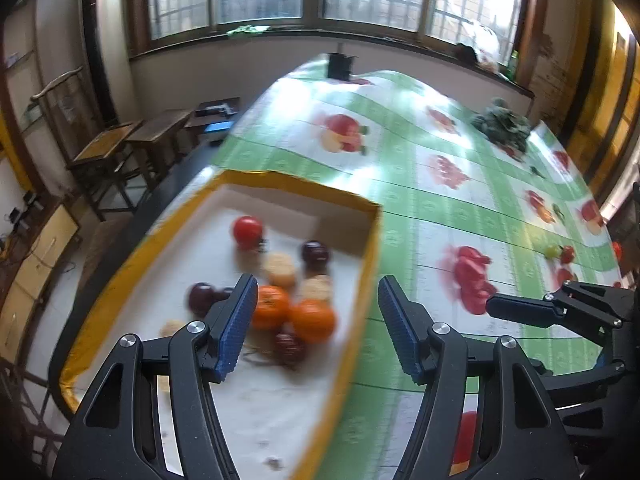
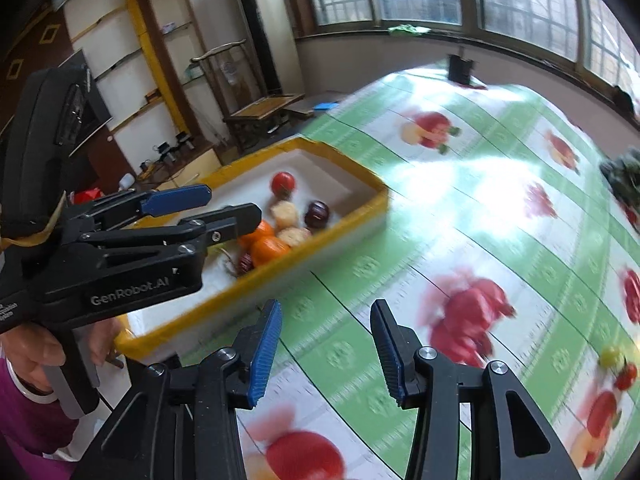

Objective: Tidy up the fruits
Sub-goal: 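Withdraw both open tools from the tray back to the table fruits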

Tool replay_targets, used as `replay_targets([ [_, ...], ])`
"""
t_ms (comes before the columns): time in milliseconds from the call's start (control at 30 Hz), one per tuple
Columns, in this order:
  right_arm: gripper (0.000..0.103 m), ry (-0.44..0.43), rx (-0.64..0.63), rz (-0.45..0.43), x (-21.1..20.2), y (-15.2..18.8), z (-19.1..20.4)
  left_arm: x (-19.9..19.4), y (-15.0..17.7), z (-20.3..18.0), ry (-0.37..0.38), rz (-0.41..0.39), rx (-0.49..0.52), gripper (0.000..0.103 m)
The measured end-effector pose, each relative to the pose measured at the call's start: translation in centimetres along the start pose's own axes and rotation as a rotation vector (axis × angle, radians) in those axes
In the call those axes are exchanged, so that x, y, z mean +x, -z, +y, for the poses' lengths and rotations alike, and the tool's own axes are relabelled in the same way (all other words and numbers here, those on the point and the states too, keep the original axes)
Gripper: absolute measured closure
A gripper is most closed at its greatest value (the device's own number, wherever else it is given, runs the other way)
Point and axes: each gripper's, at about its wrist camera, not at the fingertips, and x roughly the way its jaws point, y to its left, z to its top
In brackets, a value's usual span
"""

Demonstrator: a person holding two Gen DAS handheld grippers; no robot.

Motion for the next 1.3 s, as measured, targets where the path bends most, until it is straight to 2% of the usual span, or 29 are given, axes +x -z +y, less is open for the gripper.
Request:
replay_targets([
  [367,0.058,0.13,0.146,0.012,-4.2,6.2,-7.5,2.1,-0.4,-6.5,0.104,0.043,0.082,0.04],
  [600,0.058,0.272,0.33,0.008,-8.1,11.0,-15.1,3.6,-0.7,-10.7,0.166,0.08,0.133,0.04],
  [700,0.058,0.329,0.384,0.008,-9.0,12.0,-17.7,4.0,-0.8,-12.4,0.201,0.097,0.162,0.04],
  [833,0.057,0.332,0.422,-0.012,-9.8,12.1,-19.7,4.5,-0.9,-14.8,0.252,0.12,0.202,0.04],
  [967,0.057,0.336,0.401,-0.039,-9.8,11.3,-20.2,5.6,-1.2,-17.6,0.31,0.158,0.249,0.04],
  [1133,0.057,0.447,0.362,-0.032,-8.9,9.7,-22.2,7.0,-1.8,-21.4,0.369,0.176,0.34,0.04],
  [1300,0.057,0.424,0.346,0.012,-7.0,8.6,-24.9,8.0,-2.0,-24.0,0.41,0.204,0.421,0.04],
])
